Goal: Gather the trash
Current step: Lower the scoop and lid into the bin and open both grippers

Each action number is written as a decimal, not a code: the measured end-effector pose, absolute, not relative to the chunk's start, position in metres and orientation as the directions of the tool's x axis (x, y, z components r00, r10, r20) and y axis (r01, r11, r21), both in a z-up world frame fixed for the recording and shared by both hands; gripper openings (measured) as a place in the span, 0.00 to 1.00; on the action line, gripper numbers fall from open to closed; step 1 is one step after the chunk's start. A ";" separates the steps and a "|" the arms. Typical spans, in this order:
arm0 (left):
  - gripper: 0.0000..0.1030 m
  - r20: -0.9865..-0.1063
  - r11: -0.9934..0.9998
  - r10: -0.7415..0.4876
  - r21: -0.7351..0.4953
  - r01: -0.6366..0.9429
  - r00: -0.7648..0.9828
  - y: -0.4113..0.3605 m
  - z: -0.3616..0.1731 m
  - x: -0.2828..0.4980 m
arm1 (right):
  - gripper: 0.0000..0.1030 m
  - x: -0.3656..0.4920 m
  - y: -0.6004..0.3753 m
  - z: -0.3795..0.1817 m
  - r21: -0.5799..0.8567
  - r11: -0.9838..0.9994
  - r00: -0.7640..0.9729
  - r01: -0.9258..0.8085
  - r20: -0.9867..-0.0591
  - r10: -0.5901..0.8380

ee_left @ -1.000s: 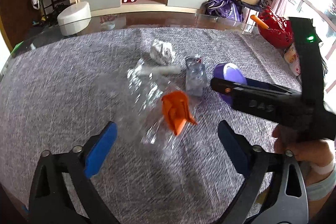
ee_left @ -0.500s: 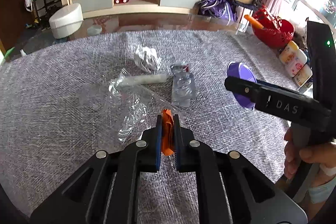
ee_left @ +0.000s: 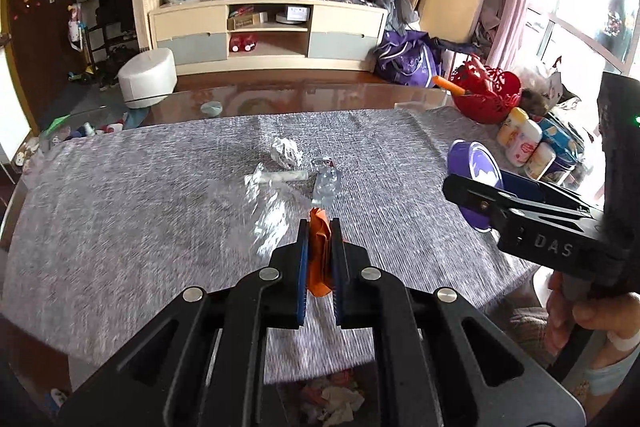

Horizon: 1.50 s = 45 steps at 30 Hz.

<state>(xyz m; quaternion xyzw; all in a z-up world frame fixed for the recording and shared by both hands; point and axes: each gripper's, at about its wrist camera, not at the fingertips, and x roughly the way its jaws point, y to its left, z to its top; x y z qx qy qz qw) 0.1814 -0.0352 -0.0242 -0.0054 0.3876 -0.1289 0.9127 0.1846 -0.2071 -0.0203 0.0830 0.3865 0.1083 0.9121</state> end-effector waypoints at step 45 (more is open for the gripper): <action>0.25 -0.904 0.942 -0.312 -0.253 0.220 0.293 -0.028 -0.234 0.041 | 0.78 0.061 -0.168 -0.214 0.277 0.956 0.358 -0.100 -0.886 0.294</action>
